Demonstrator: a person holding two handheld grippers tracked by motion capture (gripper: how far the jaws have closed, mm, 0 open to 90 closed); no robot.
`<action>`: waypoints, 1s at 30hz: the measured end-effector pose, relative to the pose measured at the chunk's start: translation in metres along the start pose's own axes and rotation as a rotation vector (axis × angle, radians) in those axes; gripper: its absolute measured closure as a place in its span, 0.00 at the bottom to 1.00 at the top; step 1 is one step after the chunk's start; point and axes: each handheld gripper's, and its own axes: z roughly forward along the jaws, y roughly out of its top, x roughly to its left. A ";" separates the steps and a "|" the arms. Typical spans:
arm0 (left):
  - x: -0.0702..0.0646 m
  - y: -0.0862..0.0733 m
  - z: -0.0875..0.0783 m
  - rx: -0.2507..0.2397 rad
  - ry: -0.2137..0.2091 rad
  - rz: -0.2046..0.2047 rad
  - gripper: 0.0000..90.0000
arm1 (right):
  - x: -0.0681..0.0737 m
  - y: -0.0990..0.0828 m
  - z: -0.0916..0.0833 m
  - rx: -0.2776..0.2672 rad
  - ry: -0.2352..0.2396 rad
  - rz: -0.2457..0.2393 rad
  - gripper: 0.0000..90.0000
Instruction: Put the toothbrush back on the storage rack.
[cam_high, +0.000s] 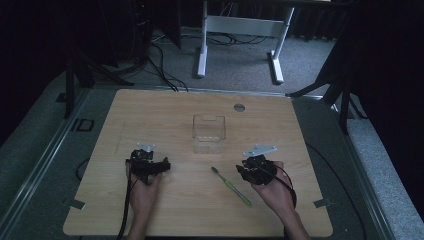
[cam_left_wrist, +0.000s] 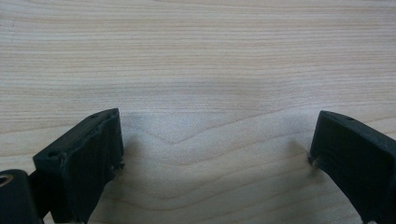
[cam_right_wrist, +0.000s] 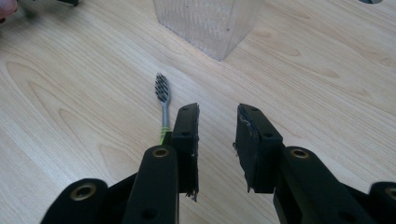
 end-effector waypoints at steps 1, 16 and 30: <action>0.000 0.000 0.000 0.000 0.000 -0.001 0.03 | 0.001 0.001 0.000 0.002 0.000 0.000 0.77; 0.000 0.000 0.000 0.000 0.000 0.000 0.03 | 0.008 0.010 0.006 0.033 0.020 -0.018 0.77; 0.000 0.000 0.000 0.000 0.000 -0.001 0.03 | 0.012 0.013 0.013 0.066 0.031 -0.037 0.79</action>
